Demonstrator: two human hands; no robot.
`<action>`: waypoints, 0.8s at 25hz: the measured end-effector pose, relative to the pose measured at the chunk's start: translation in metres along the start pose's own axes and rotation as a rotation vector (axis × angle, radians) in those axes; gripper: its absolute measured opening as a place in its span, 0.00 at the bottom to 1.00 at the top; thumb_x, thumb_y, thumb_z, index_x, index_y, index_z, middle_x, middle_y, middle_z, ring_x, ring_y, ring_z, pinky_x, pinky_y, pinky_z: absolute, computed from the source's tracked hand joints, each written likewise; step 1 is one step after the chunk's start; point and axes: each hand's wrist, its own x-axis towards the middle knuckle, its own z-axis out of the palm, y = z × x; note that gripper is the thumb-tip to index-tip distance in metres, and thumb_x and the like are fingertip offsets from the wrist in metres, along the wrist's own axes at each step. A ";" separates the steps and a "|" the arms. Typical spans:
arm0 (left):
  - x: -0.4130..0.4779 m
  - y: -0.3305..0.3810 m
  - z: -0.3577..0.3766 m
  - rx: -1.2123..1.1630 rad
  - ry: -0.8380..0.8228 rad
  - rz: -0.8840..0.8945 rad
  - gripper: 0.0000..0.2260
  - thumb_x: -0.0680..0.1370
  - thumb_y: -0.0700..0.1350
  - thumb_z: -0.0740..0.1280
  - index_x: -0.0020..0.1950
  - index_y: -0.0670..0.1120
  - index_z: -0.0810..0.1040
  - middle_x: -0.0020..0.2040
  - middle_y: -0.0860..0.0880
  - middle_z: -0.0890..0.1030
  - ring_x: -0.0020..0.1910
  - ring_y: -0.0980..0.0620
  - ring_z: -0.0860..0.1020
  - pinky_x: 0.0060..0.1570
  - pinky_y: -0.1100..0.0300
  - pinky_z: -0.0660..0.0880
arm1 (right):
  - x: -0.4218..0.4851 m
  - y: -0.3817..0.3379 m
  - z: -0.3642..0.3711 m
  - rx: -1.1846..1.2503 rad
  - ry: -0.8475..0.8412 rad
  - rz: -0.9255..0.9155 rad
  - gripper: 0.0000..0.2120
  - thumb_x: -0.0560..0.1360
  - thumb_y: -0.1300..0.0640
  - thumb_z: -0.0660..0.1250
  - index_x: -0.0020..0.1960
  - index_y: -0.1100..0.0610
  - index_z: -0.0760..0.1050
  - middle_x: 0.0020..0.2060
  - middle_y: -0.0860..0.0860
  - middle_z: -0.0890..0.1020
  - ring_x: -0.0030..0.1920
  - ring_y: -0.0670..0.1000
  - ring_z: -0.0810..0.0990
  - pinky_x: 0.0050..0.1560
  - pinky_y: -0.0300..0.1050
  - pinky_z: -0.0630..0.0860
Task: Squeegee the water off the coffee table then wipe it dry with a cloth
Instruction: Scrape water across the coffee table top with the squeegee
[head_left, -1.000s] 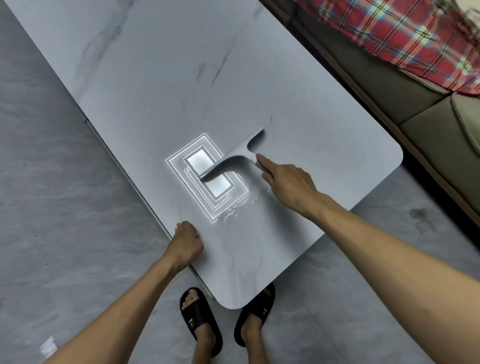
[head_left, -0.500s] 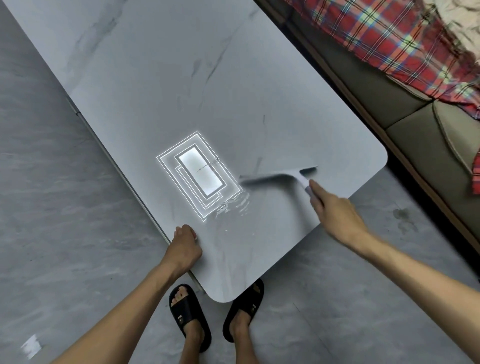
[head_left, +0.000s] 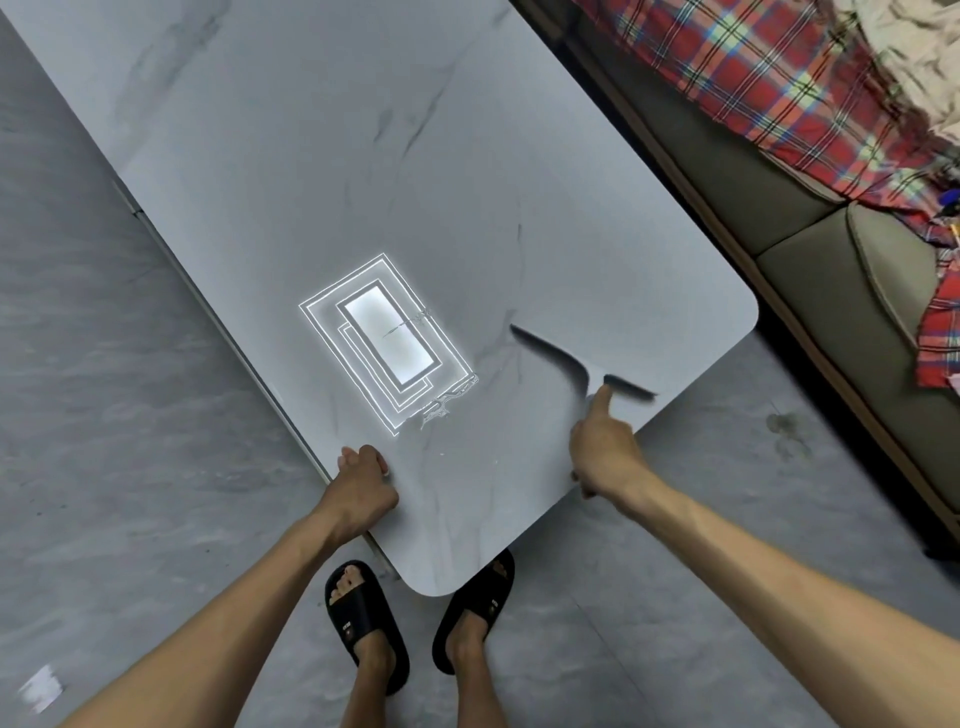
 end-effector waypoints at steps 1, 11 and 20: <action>0.000 -0.001 -0.002 -0.008 -0.009 -0.001 0.12 0.70 0.34 0.59 0.53 0.43 0.67 0.53 0.44 0.65 0.58 0.44 0.68 0.35 0.60 0.64 | -0.007 -0.001 0.004 -0.010 -0.024 -0.017 0.30 0.77 0.65 0.50 0.77 0.53 0.47 0.52 0.63 0.77 0.41 0.61 0.82 0.29 0.48 0.79; -0.005 -0.014 -0.015 -0.147 -0.087 -0.014 0.12 0.72 0.34 0.59 0.54 0.45 0.65 0.62 0.36 0.71 0.59 0.43 0.74 0.41 0.58 0.70 | 0.083 -0.088 -0.027 0.286 0.189 0.001 0.30 0.80 0.59 0.48 0.79 0.49 0.42 0.55 0.56 0.73 0.36 0.55 0.78 0.33 0.46 0.75; -0.007 -0.017 -0.017 -0.127 -0.139 0.029 0.14 0.72 0.32 0.58 0.55 0.46 0.66 0.79 0.40 0.44 0.79 0.46 0.51 0.71 0.53 0.60 | 0.011 -0.074 0.072 -0.384 -0.065 -0.499 0.37 0.78 0.65 0.52 0.78 0.46 0.38 0.38 0.56 0.73 0.34 0.56 0.70 0.34 0.45 0.64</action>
